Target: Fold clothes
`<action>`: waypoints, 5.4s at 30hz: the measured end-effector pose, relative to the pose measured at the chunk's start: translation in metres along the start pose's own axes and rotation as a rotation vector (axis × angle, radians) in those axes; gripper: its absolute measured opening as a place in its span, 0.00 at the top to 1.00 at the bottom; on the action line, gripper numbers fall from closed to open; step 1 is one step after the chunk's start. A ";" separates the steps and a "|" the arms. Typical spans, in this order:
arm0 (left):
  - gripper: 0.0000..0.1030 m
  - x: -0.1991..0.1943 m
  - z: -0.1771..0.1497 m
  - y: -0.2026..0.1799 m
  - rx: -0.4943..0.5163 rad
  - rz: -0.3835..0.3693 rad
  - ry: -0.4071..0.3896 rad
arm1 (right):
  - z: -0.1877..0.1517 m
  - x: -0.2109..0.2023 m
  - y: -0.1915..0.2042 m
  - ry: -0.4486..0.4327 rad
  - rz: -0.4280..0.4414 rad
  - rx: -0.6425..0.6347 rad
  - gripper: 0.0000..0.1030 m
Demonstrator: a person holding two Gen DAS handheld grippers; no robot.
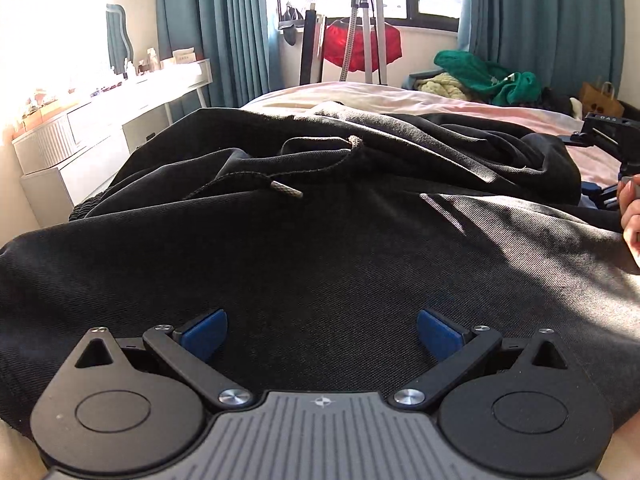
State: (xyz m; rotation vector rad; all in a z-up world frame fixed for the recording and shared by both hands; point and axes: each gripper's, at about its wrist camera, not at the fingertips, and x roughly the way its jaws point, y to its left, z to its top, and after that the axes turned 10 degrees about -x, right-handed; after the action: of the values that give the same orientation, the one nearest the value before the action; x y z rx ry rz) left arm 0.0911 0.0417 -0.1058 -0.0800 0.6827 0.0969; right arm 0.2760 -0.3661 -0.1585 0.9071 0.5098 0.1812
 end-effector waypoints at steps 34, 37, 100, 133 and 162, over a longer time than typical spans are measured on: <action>0.00 -0.035 0.010 0.029 -0.175 0.008 -0.106 | -0.083 -0.074 0.142 0.269 0.259 -0.330 0.30; 0.00 -0.036 0.009 0.026 -0.184 -0.010 -0.097 | -0.060 -0.076 0.116 0.250 0.265 -0.138 0.23; 0.00 -0.032 0.013 0.026 -0.209 -0.139 -0.157 | 0.181 -0.122 0.110 -0.472 -0.338 -0.488 0.91; 0.00 -0.084 0.003 0.066 -0.339 -0.135 -0.076 | -0.050 -0.339 -0.089 -0.598 -0.742 0.623 0.30; 0.00 -0.139 0.023 0.188 -0.399 0.062 -0.145 | 0.011 -0.202 -0.055 -0.145 -0.607 -0.206 0.90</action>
State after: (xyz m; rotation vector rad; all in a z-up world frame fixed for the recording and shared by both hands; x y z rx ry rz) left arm -0.0233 0.2221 -0.0076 -0.4308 0.5133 0.2956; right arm 0.1028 -0.4801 -0.1264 0.5284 0.5972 -0.3757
